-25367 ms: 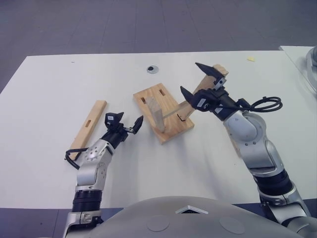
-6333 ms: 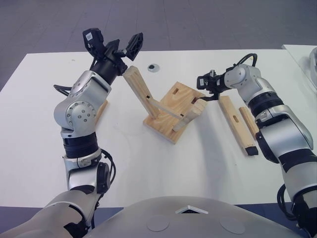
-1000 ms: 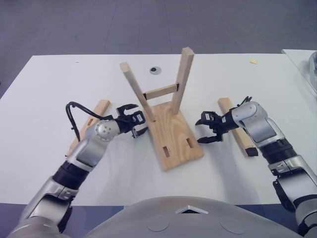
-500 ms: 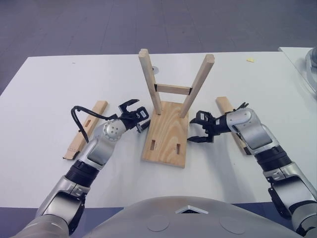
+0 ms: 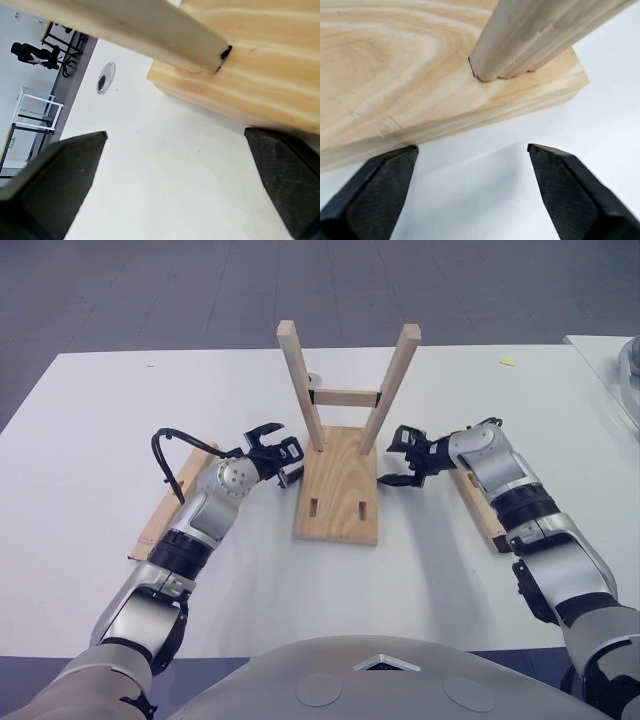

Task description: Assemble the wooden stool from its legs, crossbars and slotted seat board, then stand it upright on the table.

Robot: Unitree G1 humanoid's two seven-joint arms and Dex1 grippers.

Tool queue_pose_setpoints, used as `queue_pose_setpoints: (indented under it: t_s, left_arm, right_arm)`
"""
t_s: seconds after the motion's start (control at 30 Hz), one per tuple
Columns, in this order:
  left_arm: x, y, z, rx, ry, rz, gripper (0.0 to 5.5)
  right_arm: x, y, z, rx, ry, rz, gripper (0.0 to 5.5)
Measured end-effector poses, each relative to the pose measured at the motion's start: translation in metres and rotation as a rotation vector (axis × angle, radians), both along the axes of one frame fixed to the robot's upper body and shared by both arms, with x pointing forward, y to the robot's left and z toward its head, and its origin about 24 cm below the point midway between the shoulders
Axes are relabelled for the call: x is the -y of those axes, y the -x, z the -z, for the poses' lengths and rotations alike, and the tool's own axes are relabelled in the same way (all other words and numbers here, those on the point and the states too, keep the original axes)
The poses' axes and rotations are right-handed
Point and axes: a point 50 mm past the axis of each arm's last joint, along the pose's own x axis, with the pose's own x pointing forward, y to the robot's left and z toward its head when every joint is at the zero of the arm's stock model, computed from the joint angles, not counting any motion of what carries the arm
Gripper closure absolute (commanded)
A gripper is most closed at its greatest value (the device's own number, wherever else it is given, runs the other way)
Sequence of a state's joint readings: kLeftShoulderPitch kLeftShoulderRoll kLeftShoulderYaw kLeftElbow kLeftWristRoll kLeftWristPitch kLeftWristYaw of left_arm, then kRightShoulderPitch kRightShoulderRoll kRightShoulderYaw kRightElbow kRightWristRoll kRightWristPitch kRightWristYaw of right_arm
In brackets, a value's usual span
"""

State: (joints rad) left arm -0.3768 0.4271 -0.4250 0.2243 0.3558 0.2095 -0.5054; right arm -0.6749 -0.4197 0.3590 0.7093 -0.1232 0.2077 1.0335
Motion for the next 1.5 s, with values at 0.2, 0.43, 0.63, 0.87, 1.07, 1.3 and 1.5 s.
queue_pose_setpoints:
  t_s: [0.2, 0.43, 0.63, 0.87, 1.07, 1.3, 1.5]
  left_arm:
    - [0.005, -0.001, 0.0, 0.004, 0.005, 0.007, 0.39]
    - [-0.02, 0.012, -0.015, -0.105, 0.358, -0.144, 0.39]
    - [-0.061, 0.007, -0.09, 0.125, 0.674, -0.3, 0.59]
    - [-0.071, 0.018, -0.096, 0.227, 0.841, -0.43, 1.6]
    - [-0.074, 0.022, -0.092, 0.257, 0.856, -0.496, 2.35]
    - [-0.068, 0.026, -0.082, 0.263, 0.869, -0.532, 2.37]
    - [-0.063, 0.029, -0.073, 0.248, 0.879, -0.553, 2.37]
  right_arm:
    - [0.006, -0.004, 0.0, 0.007, -0.003, 0.005, 1.38]
    - [0.012, -0.005, -0.038, 0.148, -0.184, 0.165, 1.38]
    - [0.052, 0.006, -0.118, 0.482, -0.362, 0.521, 1.35]
    - [0.082, 0.049, -0.104, 0.517, -0.416, 0.877, 2.6]
    - [0.084, 0.055, -0.094, 0.497, -0.398, 0.949, 2.8]
    - [0.083, 0.055, -0.092, 0.501, -0.365, 0.981, 2.52]
    - [0.082, 0.052, -0.091, 0.529, -0.234, 0.906, 2.28]
